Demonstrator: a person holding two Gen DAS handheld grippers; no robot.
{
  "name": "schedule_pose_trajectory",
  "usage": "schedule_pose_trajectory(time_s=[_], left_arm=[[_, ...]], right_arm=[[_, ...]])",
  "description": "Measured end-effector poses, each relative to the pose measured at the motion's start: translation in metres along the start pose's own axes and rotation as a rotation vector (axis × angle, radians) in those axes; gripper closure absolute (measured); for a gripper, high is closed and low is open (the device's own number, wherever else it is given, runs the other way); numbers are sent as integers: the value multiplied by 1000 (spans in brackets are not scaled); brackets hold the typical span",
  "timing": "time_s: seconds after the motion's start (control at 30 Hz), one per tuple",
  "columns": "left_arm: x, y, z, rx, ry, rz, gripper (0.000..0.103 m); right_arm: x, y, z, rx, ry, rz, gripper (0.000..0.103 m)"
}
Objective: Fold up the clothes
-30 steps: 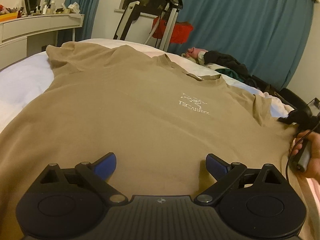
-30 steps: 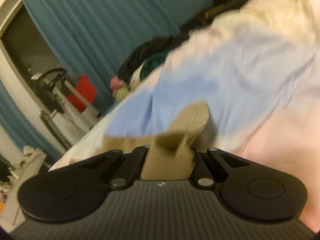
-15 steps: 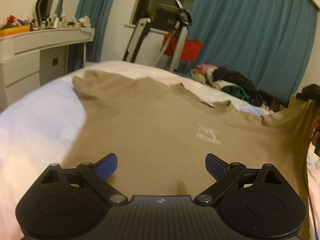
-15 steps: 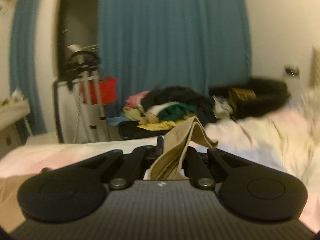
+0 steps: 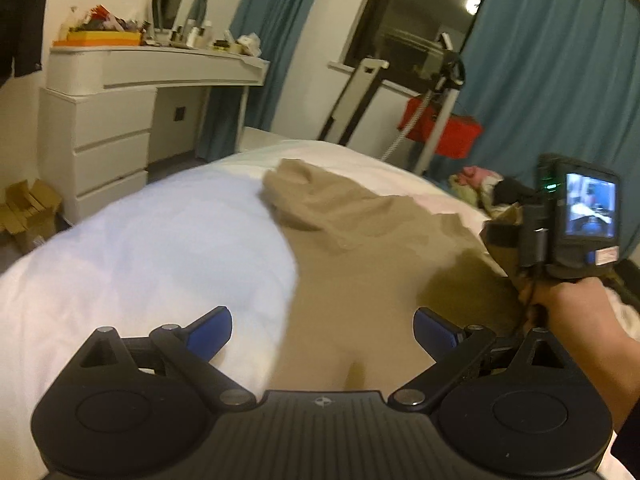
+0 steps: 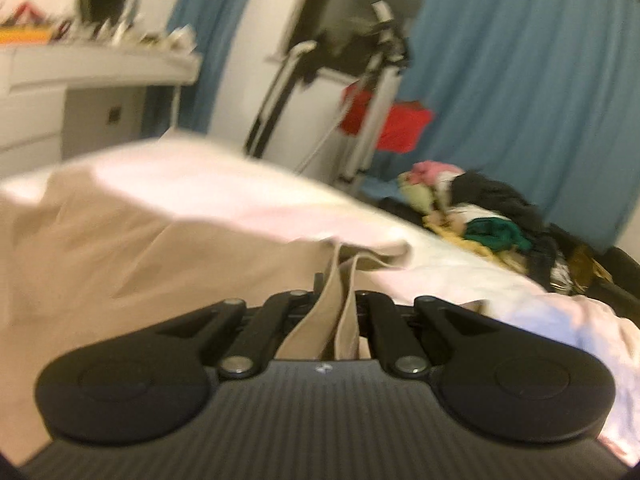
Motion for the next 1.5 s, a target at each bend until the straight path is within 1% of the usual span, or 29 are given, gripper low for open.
schedule_pose_trajectory(time_s=[0.07,0.1,0.13,0.17,0.2,0.23,0.27,0.37,0.43,0.57,0.67,0.77,0.83,0.9,1.0,1.13,1.2,1.27,1.33,1.4,1.47,1.5], left_arm=[[2,2,5,-11,6,7,5],[3,2,8,-13,11,10,4],[5,2,11,-12,19,9,4],[6,1,14,-11,27,7,5],[8,-1,16,-8,33,9,5],[10,-3,16,-8,35,18,5],[11,-6,16,-8,36,29,5],[13,-14,13,-5,26,64,5],[14,-20,12,4,20,79,5],[18,-35,3,30,19,100,5],[26,-47,-8,71,39,97,5],[39,-61,-20,116,72,104,5],[50,-70,-30,124,87,127,5],[63,-82,-40,124,110,172,5],[83,-97,-59,146,142,212,5],[121,-122,-77,190,233,248,5],[142,-136,-80,187,280,295,6],[160,-152,-86,190,320,352,9],[173,-169,-97,202,324,409,11],[182,-190,-110,237,323,454,17],[190,-214,-127,305,328,460,27],[195,-225,-136,340,331,461,27]], right_arm=[[5,8,8,-23,20,25,97],[6,6,9,-51,28,65,95],[7,3,9,-91,41,117,84],[8,-2,8,-122,49,159,71],[8,-10,6,-138,45,190,39],[7,-17,1,-147,34,215,15],[5,-25,-7,-144,11,232,14],[2,-49,-41,-158,-28,295,15],[2,-71,-77,-158,-51,326,15],[17,-110,-172,-142,-84,409,15],[39,-130,-251,-170,-103,511,15],[68,-142,-321,-175,-90,581,15],[91,-148,-358,-151,-67,609,15],[112,-157,-385,-143,-74,644,15],[132,-176,-402,-128,-89,705,15],[155,-203,-416,-108,-106,788,15],[166,-216,-424,-98,-115,829,15],[178,-230,-431,-88,-124,870,15],[189,-243,-439,-77,-133,911,15],[200,-256,-444,-65,-141,954,15],[209,-265,-444,-48,-143,1001,15],[213,-270,-444,-42,-145,1025,15]])
Point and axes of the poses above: each gripper's, at about its wrist camera, not at the fingertips, and z roughly the way its jaws point, y to its left, x to its underside, the point moved 8 cm from there along z, roughly the way its jaws point, and after that the axes turned 1 degree about z, right-handed, at the moved point
